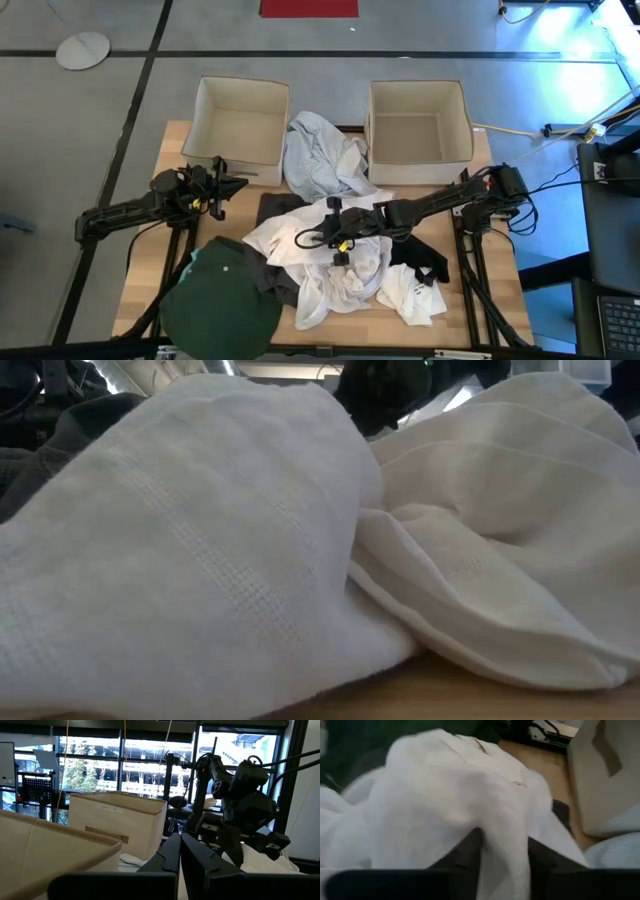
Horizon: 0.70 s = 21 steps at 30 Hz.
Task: Sort clothes
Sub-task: Put the white shirt into the right laundry bin
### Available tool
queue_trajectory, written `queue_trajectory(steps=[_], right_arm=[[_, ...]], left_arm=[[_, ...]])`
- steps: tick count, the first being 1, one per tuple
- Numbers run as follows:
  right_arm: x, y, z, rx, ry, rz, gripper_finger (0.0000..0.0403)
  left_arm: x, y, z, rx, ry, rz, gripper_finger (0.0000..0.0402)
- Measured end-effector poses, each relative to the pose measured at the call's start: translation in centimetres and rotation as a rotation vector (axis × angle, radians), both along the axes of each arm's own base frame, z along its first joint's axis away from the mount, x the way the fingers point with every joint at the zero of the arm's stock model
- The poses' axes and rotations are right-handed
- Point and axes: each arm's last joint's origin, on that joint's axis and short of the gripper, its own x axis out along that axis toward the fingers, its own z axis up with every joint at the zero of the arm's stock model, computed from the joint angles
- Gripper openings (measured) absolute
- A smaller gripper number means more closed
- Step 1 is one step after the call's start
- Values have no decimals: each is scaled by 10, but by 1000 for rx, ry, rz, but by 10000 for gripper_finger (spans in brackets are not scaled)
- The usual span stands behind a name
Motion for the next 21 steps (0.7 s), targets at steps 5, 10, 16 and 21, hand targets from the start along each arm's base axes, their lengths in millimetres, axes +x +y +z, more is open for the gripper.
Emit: queue_trajectory(steps=[5, 10, 16, 21], right_arm=[[-3, -4, 4, -111, -5, -48, 10], [-15, -9, 29, -161, -53, -114, 21], [-35, -20, 61, -253, -102, -208, 9], [-53, -42, 88, -319, -146, -325, 6]], left_arm=[[0, 0, 1, -15, -11, -3, 4], [0, 0, 1, -15, -12, -2, 4], [0, 0, 1, -15, -14, 2, 4], [0, 0, 1, -11, -13, 4, 4]])
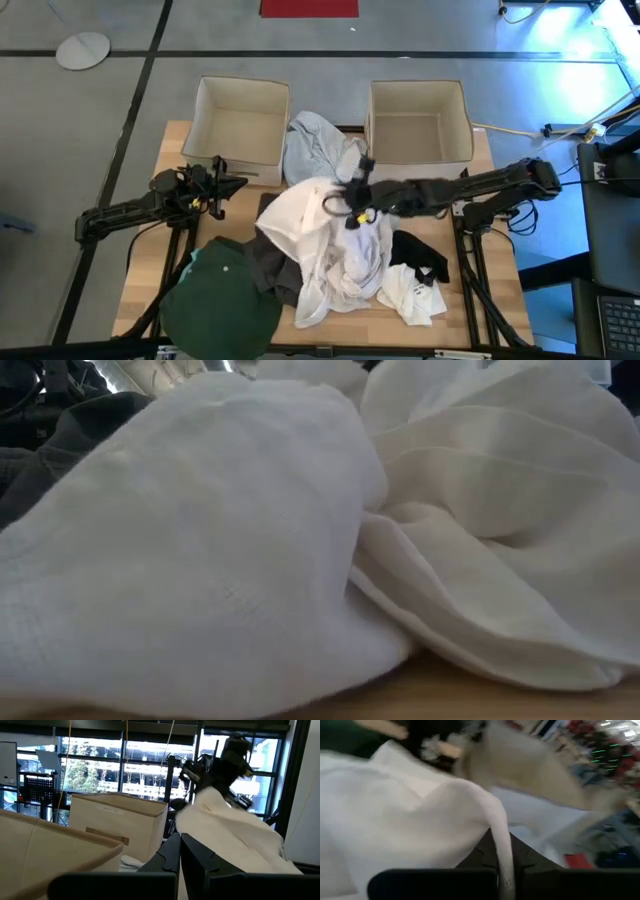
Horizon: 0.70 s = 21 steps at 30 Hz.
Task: Sort clothes
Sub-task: Put the white shirt into the right laundry bin
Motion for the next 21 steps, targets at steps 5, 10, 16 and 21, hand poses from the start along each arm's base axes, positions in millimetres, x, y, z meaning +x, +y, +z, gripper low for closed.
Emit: queue_trajectory(steps=[5, 10, 16, 21], right_arm=[[-20, -27, 27, -47, -73, -97, 7], [-42, -55, 50, -76, -138, -190, 4], [-60, -79, 78, -132, -211, -275, 4], [-67, -90, 114, -212, -261, -305, 3]], left_arm=[[0, 0, 0, 1, 0, -1, 4], [0, 0, 0, 3, 0, 0, 4], [0, 0, 0, 3, 0, 0, 4], [0, 0, 0, 3, 0, 0, 4]])
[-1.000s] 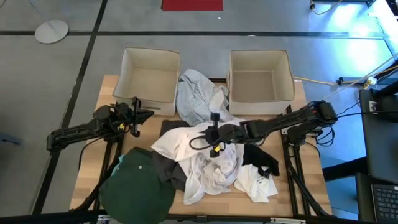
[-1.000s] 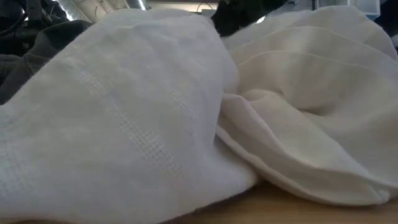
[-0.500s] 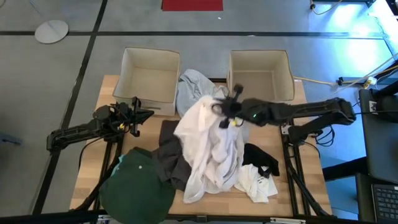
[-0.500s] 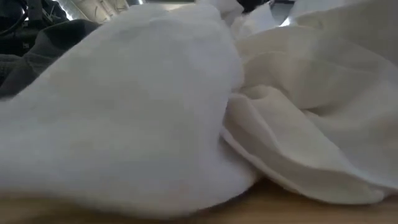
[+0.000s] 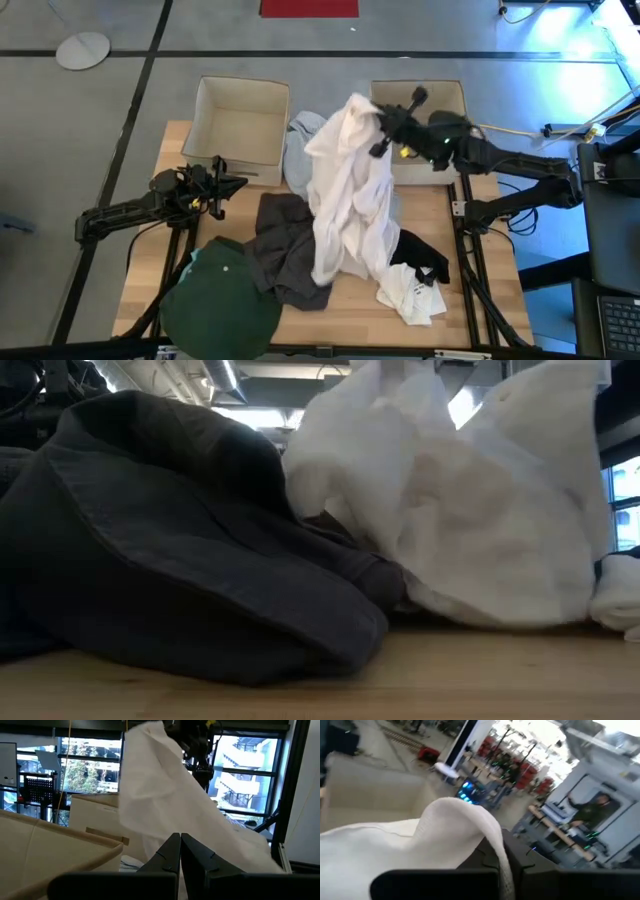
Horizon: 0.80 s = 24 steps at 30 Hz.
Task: Sort clothes
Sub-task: Put the white shirt into the right laundry bin
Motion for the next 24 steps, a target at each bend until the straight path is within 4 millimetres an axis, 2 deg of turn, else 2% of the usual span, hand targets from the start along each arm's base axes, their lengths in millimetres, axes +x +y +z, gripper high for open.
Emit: queue_trajectory(steps=[15, 20, 24], right_arm=[[-53, -27, 111, -227, -190, -161, 4], [-64, -33, 141, -342, -193, -209, 4], [-70, -35, 162, -371, -255, -225, 5]], left_arm=[[0, 0, 0, 0, 0, 0, 4], [0, 0, 0, 0, 0, 2, 4], [0, 0, 0, -1, 1, 5, 4]])
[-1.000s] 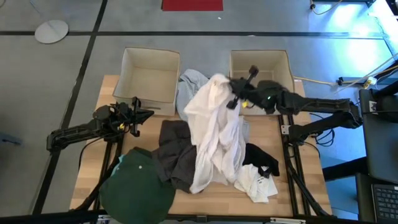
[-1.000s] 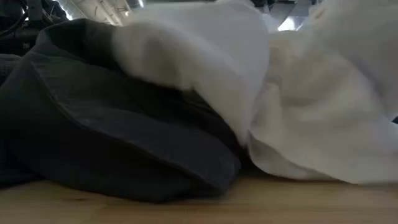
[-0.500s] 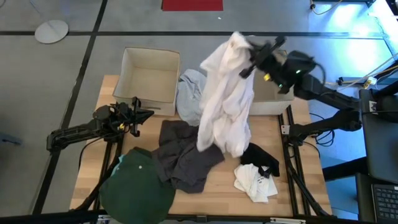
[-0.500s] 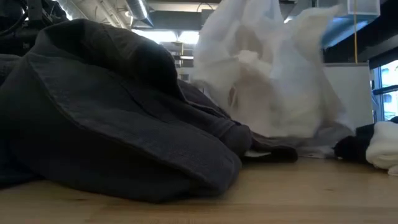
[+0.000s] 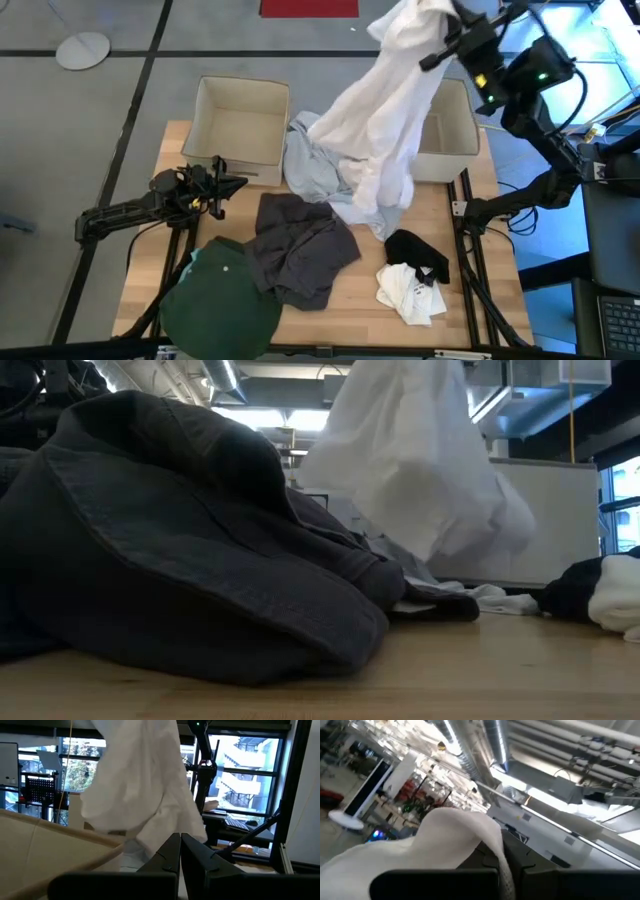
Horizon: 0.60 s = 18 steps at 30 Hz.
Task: Sort clothes
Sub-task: Put the white shirt into the right laundry bin
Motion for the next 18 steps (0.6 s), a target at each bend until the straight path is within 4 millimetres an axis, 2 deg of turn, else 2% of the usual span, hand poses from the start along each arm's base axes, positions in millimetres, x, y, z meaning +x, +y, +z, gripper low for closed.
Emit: queue_trajectory(steps=[9, 13, 18], right_arm=[[12, -3, 24, -97, -47, 53, 5], [8, -1, 41, -179, -120, 20, 5], [-1, 4, 60, -318, -128, -88, 5]], left_arm=[[0, 0, 0, 11, 3, 4, 4], [0, 0, 0, 11, 4, 4, 4], [0, 0, -1, 7, 14, 4, 4]])
